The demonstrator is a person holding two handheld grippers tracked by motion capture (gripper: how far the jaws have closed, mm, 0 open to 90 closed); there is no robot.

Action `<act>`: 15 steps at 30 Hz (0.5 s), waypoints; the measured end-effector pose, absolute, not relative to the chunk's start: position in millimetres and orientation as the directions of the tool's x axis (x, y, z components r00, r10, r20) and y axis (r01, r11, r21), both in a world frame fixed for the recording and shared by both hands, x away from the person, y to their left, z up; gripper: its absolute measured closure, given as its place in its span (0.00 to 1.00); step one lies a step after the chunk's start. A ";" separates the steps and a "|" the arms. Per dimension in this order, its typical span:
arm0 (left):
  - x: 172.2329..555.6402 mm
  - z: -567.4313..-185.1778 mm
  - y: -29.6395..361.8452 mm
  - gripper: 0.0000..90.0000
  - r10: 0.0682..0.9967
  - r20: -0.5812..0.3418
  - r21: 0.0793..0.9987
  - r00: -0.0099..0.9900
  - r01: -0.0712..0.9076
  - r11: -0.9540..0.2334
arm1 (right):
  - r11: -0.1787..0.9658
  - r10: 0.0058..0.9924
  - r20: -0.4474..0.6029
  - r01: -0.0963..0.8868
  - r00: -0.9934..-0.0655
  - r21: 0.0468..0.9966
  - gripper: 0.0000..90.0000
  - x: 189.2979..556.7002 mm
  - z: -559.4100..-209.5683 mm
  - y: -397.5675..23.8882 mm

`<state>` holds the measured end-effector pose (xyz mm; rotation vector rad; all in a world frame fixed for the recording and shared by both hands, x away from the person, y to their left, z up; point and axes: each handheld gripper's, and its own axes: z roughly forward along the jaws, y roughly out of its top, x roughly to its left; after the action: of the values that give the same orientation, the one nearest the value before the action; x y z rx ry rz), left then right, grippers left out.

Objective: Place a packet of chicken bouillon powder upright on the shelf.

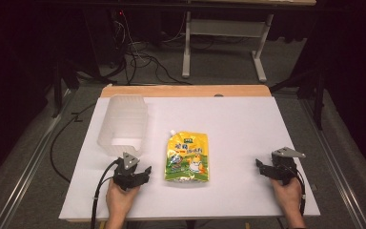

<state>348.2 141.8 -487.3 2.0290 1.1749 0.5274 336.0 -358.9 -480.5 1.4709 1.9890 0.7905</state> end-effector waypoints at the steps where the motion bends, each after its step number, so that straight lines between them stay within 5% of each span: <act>1: 348.2 -487.3 141.9 0.39 0.866 -0.007 0.755 0.501 0.570 -0.324 | 0.233 0.963 -0.080 0.646 -0.257 0.727 0.34 335.8 -480.6 -358.4; 15: 348.5 -487.4 141.9 0.39 0.866 -0.009 0.755 0.499 0.572 -0.322 | 0.223 0.964 -0.067 0.652 -0.256 0.725 0.34 336.2 -480.5 -359.4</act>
<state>348.5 141.9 -487.4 2.0276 1.1773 0.5257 336.2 -359.4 -480.5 1.4843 1.9871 0.7956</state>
